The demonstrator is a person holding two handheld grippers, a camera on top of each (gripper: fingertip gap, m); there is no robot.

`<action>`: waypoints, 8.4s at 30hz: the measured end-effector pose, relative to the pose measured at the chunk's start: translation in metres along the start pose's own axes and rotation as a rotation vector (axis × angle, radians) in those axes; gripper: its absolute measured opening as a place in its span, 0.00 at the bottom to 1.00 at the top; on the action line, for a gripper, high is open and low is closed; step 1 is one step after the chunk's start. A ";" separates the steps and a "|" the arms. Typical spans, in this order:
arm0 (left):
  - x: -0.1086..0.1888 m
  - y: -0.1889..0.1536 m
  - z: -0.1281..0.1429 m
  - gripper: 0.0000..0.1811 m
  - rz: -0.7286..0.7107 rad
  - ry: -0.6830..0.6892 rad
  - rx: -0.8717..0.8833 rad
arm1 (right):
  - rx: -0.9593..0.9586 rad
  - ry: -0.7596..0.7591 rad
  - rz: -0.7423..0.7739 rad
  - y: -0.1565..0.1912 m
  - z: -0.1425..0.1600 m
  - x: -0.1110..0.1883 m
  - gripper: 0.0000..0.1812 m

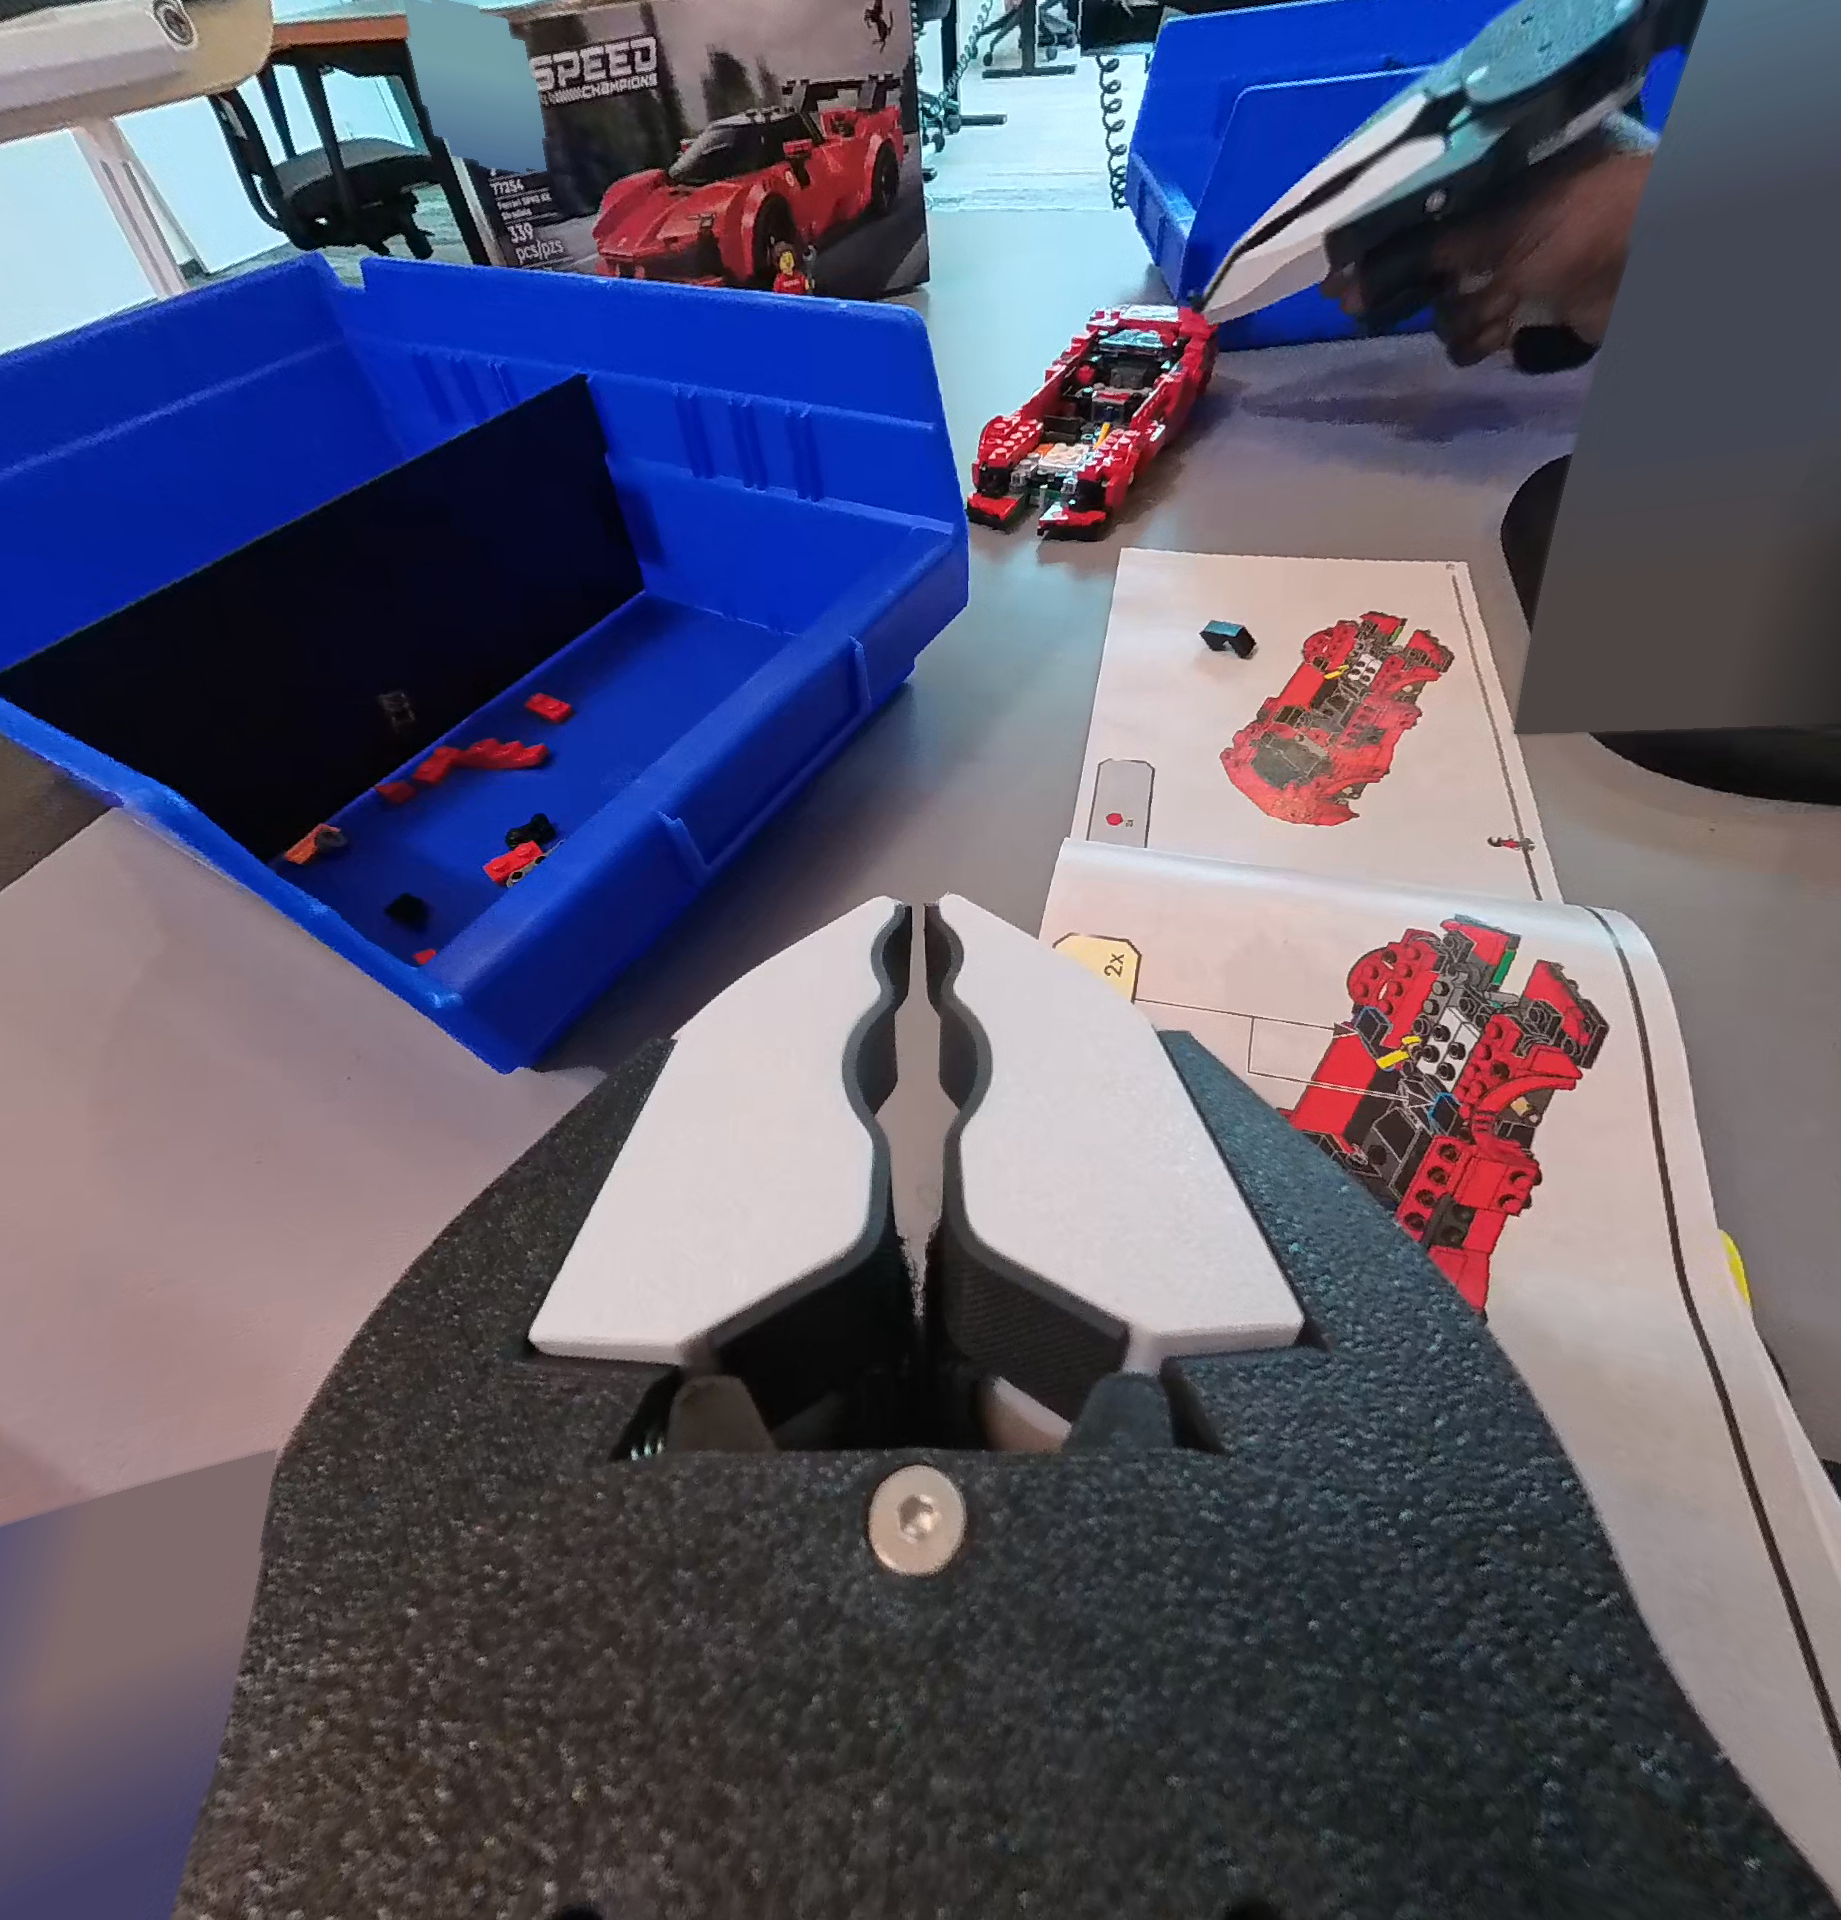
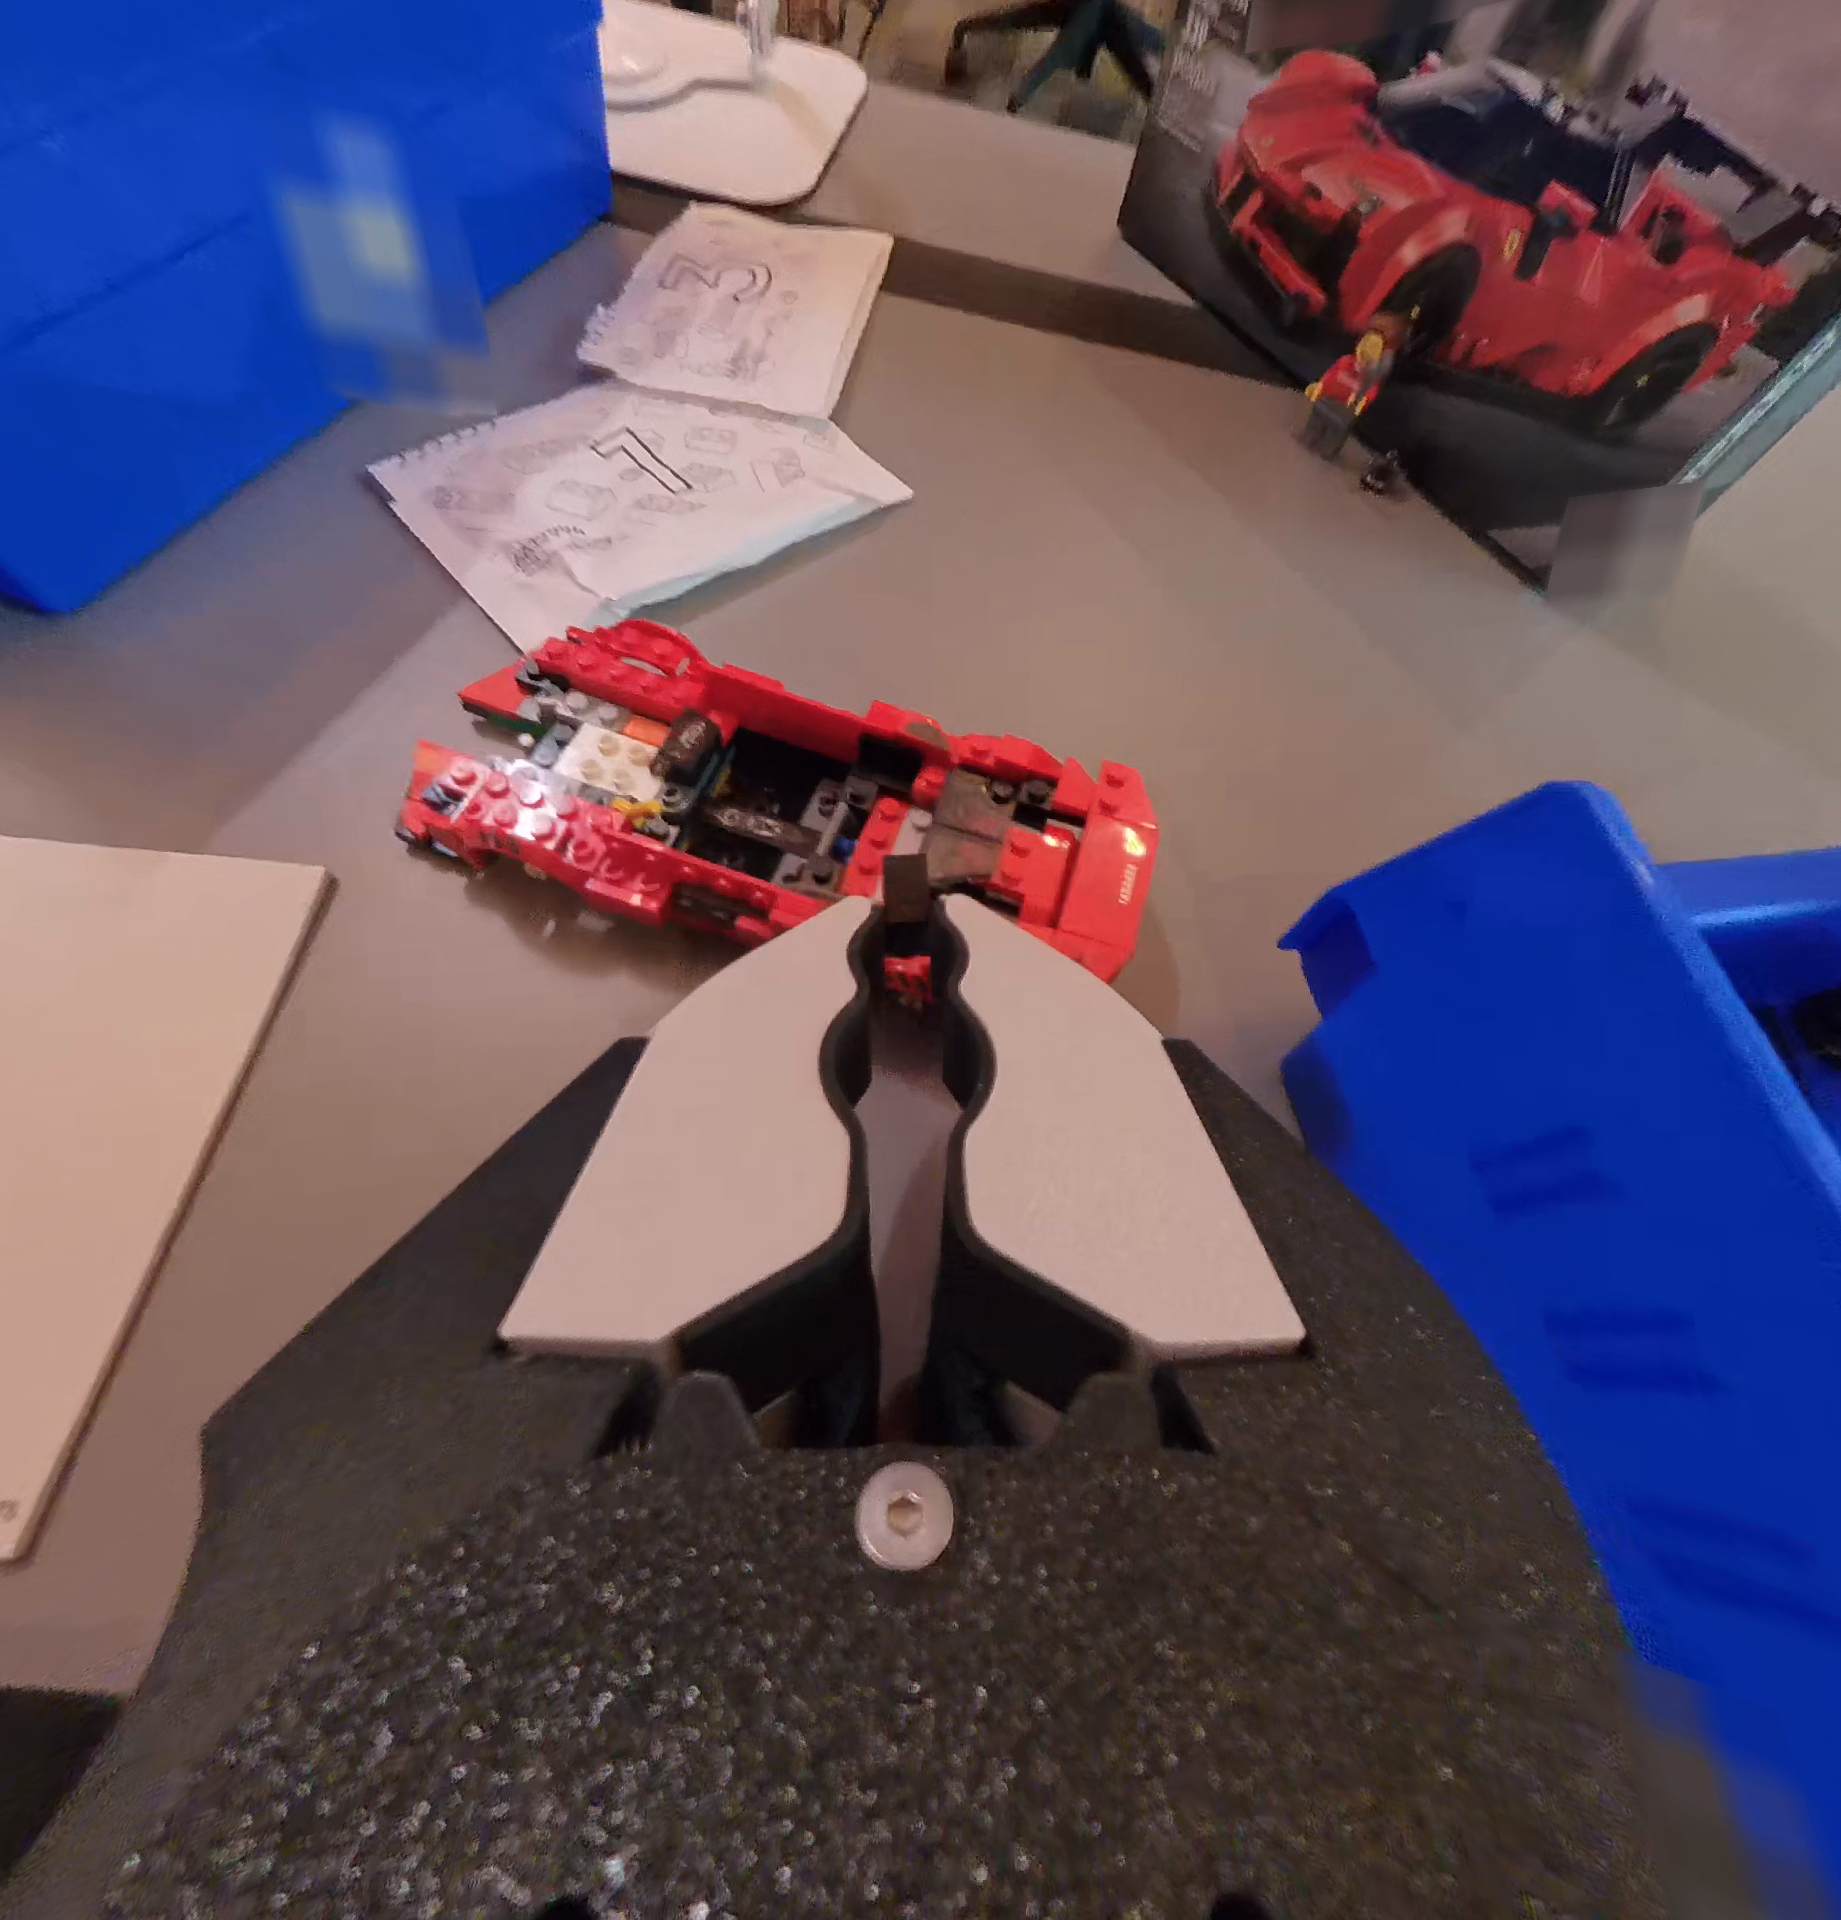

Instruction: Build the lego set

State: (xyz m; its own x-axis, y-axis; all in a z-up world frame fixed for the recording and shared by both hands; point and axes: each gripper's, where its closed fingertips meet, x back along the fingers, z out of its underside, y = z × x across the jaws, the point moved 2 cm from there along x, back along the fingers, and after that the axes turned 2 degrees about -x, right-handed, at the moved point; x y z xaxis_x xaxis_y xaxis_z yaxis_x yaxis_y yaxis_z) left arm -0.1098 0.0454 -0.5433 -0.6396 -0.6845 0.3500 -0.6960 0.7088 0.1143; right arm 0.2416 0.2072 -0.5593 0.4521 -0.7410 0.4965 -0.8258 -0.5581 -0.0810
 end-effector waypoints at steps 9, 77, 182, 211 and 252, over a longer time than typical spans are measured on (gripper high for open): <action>0.001 0.000 -0.002 0.01 -0.004 -0.012 -0.003 | 0.010 -0.077 0.041 0.002 0.000 -0.002 0.05; -0.001 -0.003 0.004 0.01 0.022 0.014 -0.009 | 0.001 -0.047 0.032 -0.001 0.008 -0.007 0.04; -0.001 -0.001 0.003 0.01 0.018 -0.014 0.013 | 0.436 -0.087 -0.323 0.082 0.012 -0.003 0.05; 0.007 0.006 -0.008 0.01 0.005 -0.105 0.063 | 0.427 -0.049 -0.325 0.082 0.015 -0.007 0.05; 0.002 0.006 -0.001 0.01 0.009 -0.074 0.073 | 0.359 -0.091 -0.389 0.081 0.009 -0.002 0.05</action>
State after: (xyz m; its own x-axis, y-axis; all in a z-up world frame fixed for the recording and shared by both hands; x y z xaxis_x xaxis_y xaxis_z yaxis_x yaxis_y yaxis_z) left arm -0.1152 0.0486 -0.5410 -0.6665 -0.6905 0.2811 -0.7101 0.7028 0.0425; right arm 0.1772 0.1601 -0.5745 0.7419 -0.4747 0.4735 -0.4317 -0.8786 -0.2043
